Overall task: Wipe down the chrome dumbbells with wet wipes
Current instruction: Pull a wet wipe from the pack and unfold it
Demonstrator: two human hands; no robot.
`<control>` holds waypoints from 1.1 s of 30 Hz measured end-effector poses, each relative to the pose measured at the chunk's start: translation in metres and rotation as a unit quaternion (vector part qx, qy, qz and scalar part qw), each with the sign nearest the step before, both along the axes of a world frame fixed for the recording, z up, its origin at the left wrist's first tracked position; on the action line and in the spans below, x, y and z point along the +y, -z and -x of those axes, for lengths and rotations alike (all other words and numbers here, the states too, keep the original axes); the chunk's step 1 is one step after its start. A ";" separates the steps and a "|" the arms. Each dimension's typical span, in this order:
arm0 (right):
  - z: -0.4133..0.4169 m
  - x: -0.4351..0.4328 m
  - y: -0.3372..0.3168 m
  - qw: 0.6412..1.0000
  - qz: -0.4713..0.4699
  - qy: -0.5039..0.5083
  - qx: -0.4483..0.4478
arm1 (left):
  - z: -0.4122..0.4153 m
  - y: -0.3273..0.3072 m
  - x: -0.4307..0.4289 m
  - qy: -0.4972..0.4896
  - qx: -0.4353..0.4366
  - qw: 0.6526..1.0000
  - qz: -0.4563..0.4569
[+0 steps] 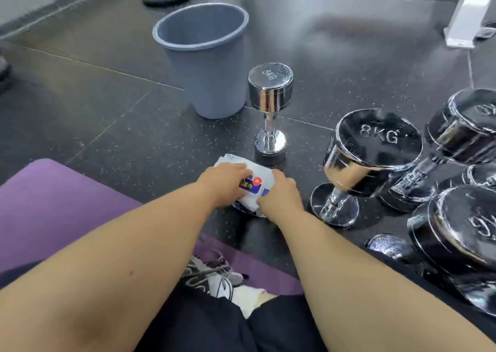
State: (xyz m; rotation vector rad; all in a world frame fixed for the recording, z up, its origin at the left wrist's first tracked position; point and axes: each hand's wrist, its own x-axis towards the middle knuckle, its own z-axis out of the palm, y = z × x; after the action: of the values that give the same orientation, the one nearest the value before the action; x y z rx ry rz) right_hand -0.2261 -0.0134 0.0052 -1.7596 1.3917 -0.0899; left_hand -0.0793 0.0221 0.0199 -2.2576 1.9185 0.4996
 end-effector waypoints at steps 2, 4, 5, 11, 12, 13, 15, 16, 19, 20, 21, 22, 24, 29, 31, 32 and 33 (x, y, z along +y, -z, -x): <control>0.002 -0.004 0.002 1.000 0.017 -0.009 -0.006 | -0.003 0.007 -0.002 0.016 -0.015 1.000 0.021; 0.003 -0.008 0.006 0.999 0.038 -0.009 -0.002 | -0.011 0.012 -0.005 0.038 -0.005 0.999 0.020; 0.003 -0.009 0.007 0.999 0.042 -0.009 0.002 | -0.014 0.012 -0.005 0.049 0.000 0.999 0.004; 0.002 -0.020 0.017 0.998 0.059 0.008 -0.024 | -0.024 0.008 -0.013 0.101 -0.054 0.993 -0.003; 0.001 -0.021 0.018 0.998 0.059 0.010 -0.036 | -0.024 0.006 -0.015 0.093 -0.065 0.993 0.021; 0.001 -0.021 0.020 0.996 0.068 0.012 -0.048 | -0.024 0.004 -0.018 0.071 -0.065 0.994 0.049; -0.002 -0.018 0.022 0.994 0.096 0.012 -0.050 | -0.029 0.002 -0.022 -0.009 -0.025 0.993 0.115; -0.003 -0.016 0.023 0.993 0.112 0.010 -0.037 | -0.030 0.002 -0.024 -0.062 0.010 0.986 0.154; -0.007 -0.014 0.023 0.988 0.146 0.047 -0.011 | -0.030 0.002 -0.028 -0.190 0.064 0.958 0.205; -0.009 -0.014 0.022 0.987 0.145 0.062 -0.021 | -0.030 0.002 -0.030 -0.195 0.089 0.960 0.179; -0.010 -0.015 0.022 0.987 0.141 0.075 -0.030 | -0.027 0.002 -0.031 -0.187 0.127 0.962 0.152; -0.011 -0.016 0.023 0.987 0.134 0.083 -0.034 | -0.024 0.001 -0.031 -0.167 0.165 0.964 0.128; -0.011 -0.020 0.024 0.988 0.118 0.091 -0.033 | -0.022 0.003 -0.030 -0.108 0.180 0.974 0.086; -0.009 -0.022 0.025 0.991 0.111 0.061 -0.046 | -0.026 0.007 -0.024 0.011 0.082 0.996 0.042; -0.012 -0.020 0.026 0.991 0.100 0.070 -0.060 | -0.027 0.008 -0.025 0.019 0.049 0.998 0.038; -0.014 -0.020 0.027 0.991 0.095 0.074 -0.064 | -0.025 0.009 -0.025 0.016 0.040 0.998 0.037; -0.016 -0.021 0.027 0.991 0.094 0.071 -0.064 | -0.021 0.010 -0.026 0.011 0.028 0.999 0.039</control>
State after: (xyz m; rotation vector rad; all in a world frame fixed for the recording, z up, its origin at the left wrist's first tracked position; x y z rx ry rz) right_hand -0.2101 -0.0344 -0.0216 -1.7709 1.4513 -0.4147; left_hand -0.0579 -0.0034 0.0101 -2.2890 2.0221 0.4995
